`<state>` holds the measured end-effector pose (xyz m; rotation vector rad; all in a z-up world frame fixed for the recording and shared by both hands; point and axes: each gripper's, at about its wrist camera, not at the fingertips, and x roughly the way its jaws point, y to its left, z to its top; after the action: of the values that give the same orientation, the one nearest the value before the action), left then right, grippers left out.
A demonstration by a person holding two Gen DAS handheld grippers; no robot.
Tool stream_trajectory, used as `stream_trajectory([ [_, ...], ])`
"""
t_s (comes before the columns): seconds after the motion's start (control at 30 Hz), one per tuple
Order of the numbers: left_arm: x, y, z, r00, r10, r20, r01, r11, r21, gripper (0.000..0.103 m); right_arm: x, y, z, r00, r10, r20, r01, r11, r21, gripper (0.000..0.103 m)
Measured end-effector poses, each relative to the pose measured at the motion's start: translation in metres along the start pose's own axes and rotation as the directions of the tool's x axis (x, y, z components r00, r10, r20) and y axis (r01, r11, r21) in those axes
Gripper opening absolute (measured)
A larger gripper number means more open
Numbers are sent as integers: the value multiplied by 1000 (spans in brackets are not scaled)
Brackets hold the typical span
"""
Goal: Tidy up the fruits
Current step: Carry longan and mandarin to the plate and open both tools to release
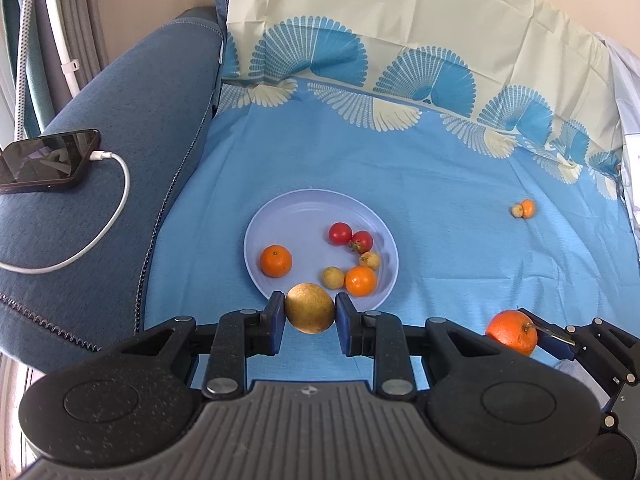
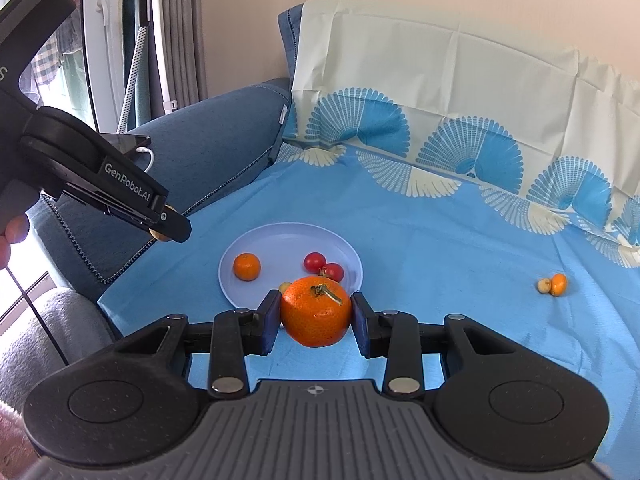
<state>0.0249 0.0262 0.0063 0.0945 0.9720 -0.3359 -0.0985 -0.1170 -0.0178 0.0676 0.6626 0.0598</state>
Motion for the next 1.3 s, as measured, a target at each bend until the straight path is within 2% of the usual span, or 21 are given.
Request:
stream_trajectory([
  [0.33, 39, -2, 25, 999, 6, -33, -6, 1000, -2, 29, 44, -9, 15, 1000, 17, -21, -17, 1000, 6, 39],
  [0.77, 110, 0, 52, 996, 21, -92, -21, 1000, 3, 29, 116, -9, 30, 997, 40, -62, -42, 999, -30, 39],
  [1.3, 176, 6, 61, 986, 63, -154, -58, 998, 40, 31, 183, 1, 28, 988, 53, -143, -67, 993, -93, 39],
])
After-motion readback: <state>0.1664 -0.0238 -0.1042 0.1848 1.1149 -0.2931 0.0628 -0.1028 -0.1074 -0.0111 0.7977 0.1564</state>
